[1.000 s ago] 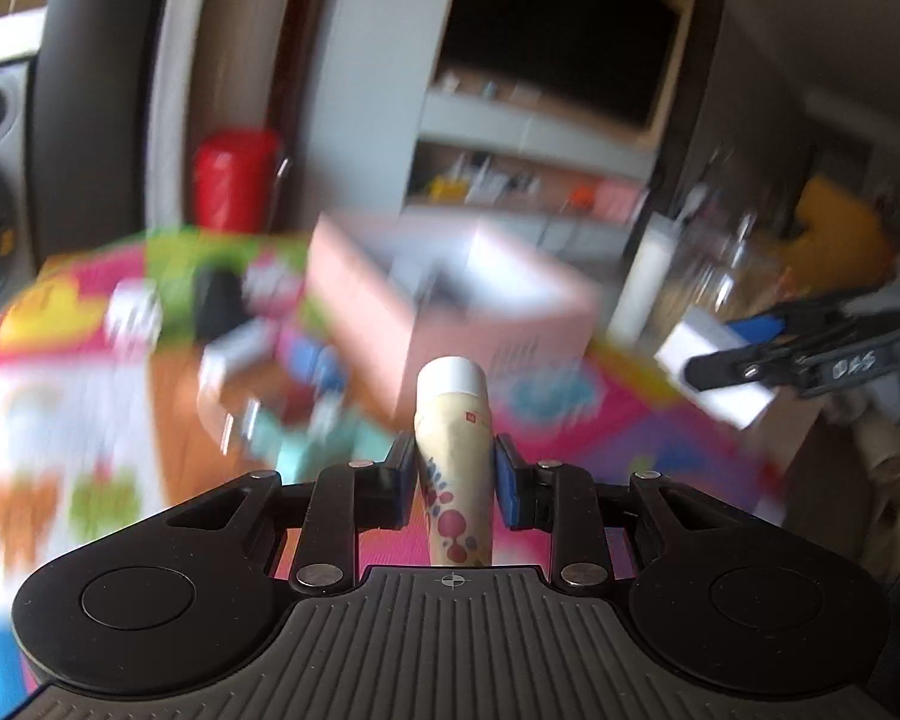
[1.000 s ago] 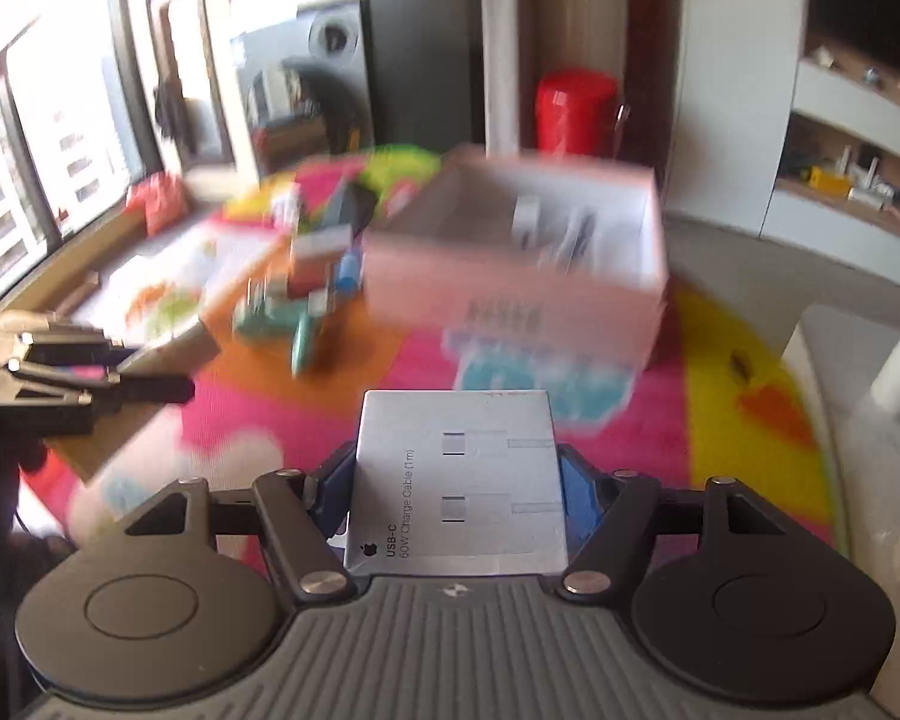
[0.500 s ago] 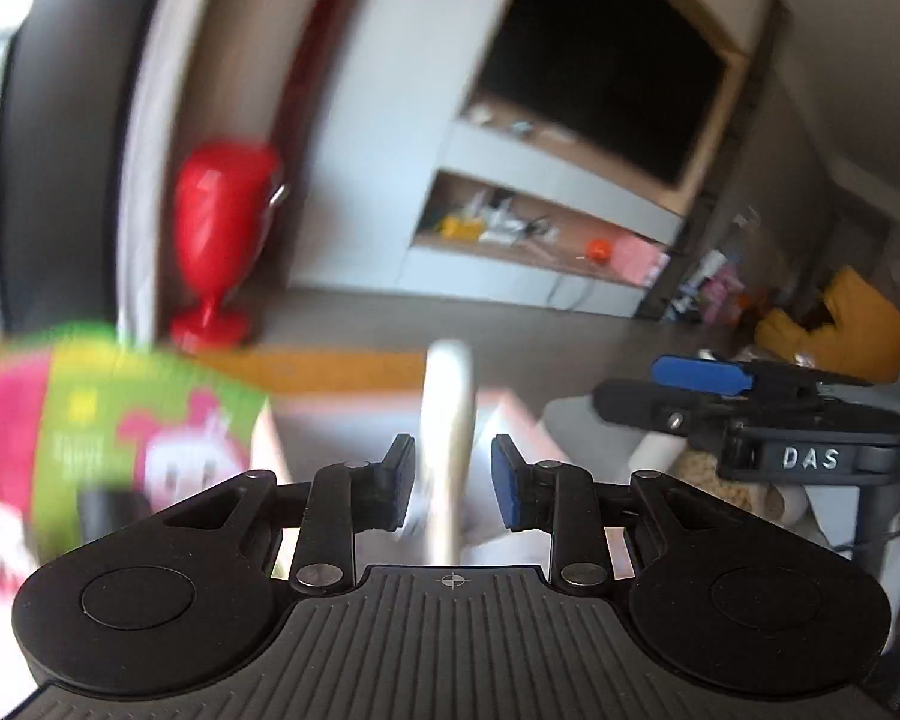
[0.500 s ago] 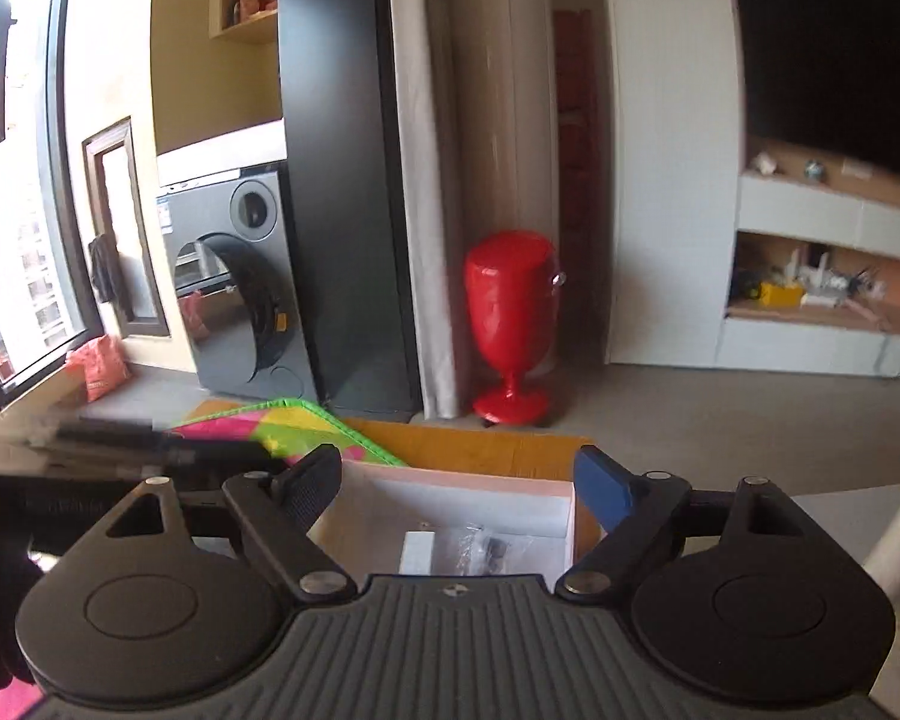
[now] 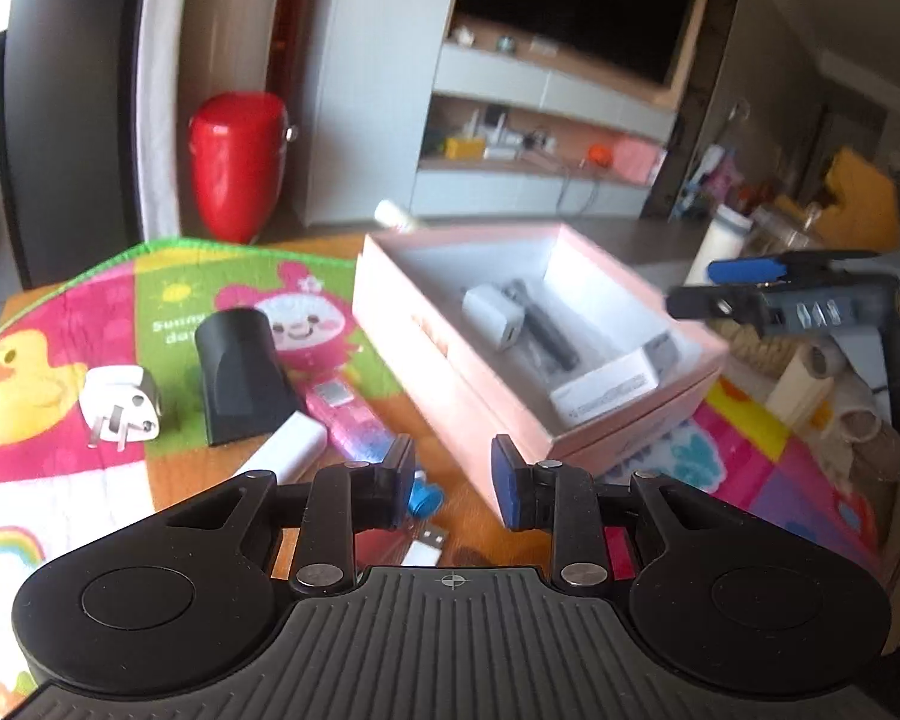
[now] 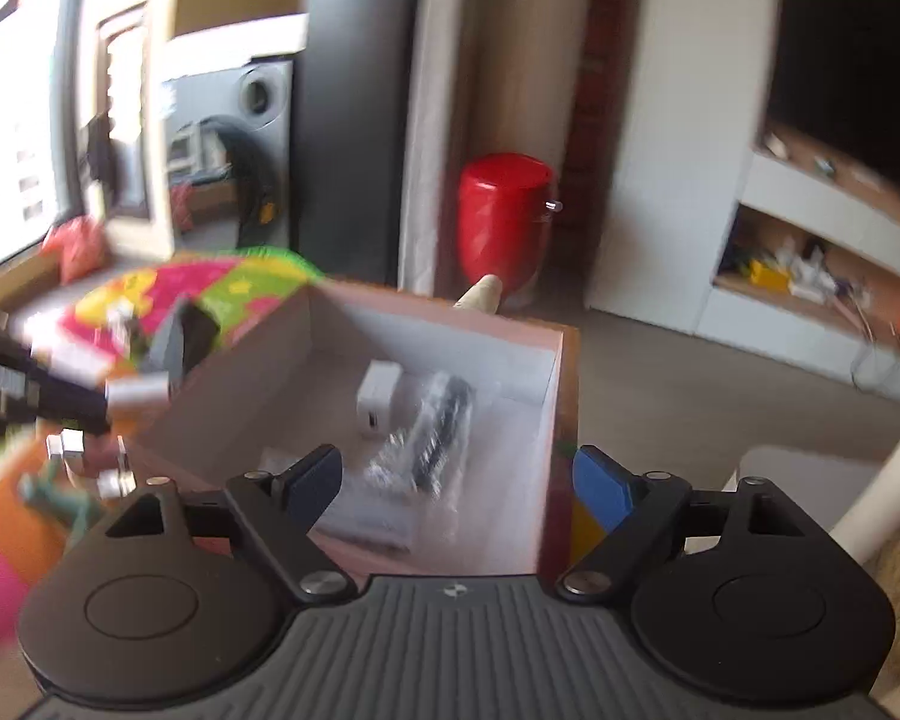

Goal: Organize rigid objects
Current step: 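Grasp the red cylinder with the left tool while the right tool grasps the teal gadget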

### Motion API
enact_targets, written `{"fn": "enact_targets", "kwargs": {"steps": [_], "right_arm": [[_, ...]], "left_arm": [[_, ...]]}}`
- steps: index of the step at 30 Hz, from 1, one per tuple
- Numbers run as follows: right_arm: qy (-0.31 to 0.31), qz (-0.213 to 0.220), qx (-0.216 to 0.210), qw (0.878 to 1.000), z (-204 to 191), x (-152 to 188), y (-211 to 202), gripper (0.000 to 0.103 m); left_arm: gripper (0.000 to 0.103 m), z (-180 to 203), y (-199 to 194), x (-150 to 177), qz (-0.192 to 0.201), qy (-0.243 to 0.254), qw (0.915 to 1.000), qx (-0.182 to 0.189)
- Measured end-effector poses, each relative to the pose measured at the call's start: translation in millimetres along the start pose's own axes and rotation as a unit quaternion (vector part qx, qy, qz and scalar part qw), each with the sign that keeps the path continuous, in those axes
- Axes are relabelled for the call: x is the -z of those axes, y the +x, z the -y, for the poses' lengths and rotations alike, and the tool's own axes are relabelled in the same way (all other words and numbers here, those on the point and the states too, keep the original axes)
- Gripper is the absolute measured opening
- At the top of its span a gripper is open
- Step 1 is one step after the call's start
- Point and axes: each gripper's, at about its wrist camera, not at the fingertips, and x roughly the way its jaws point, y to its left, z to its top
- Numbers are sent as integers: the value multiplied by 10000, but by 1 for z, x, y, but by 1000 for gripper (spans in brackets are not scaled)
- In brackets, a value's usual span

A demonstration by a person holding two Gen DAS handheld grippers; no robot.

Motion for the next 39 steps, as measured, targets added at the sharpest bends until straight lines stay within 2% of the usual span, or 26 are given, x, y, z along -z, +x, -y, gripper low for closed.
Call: {"fn": "enact_targets", "kwargs": {"steps": [2,4,6,8,9,10,11,13,16,18,22,25,27,30,32,33,37,39], "right_arm": [[403,-123,-261,9988,-1,-18,4,85],[198,-248,-294,9991,-9,-50,21,85],[-141,-426,-128,9989,-19,-92,56,85],[47,-833,-64,9965,-16,-133,105,84],[290,-1053,23,9940,-10,-148,126,76],[529,-1207,-49,9913,-4,-156,138,62],[668,-1250,-350,9893,-2,-159,142,59],[628,-1099,-788,9888,-7,-153,131,60],[182,-880,-947,9914,-28,-126,98,69],[-147,-857,-1150,9896,-43,-104,75,70],[-1001,-531,-1334,9846,-72,-62,24,73],[-1276,-297,-1249,9835,-87,-46,0,77],[-1386,-305,-1230,9822,-97,-35,-7,77],[-1520,-510,-1456,9763,-109,-15,-13,77],[-1617,-521,-1502,9740,-118,2,-17,77],[-1660,-489,-1478,9738,-122,10,-20,77],[-1658,-363,-1428,9751,-127,33,-31,77],[-1614,-376,-1485,9749,-129,41,-35,77]], "left_arm": [[31,3,-14,11,249,32,9995,176],[31,2,-24,27,531,-56,9983,254],[31,-5,-22,38,795,-371,9959,208],[31,-5,-15,37,777,-730,9943,11],[31,-5,-15,38,718,-808,9941,-18],[31,-5,-20,40,710,-800,9943,18],[31,-4,-24,42,660,-745,9950,24],[31,-5,-28,46,419,-572,9975,-29],[31,-4,-25,50,57,-383,9989,-280],[31,-2,-21,52,-84,-337,9989,-324],[31,5,-12,59,-331,-256,9989,-213],[32,16,-4,62,-566,-140,9981,-217],[33,22,-2,66,-762,-73,9970,-73],[32,28,-13,75,-904,37,9957,205],[32,25,-25,80,-876,-125,9953,385],[32,23,-32,80,-777,-225,9961,361],[32,8,-55,64,-17,-369,9988,-331],[32,1,-51,52,178,-240,9985,-460]]}}
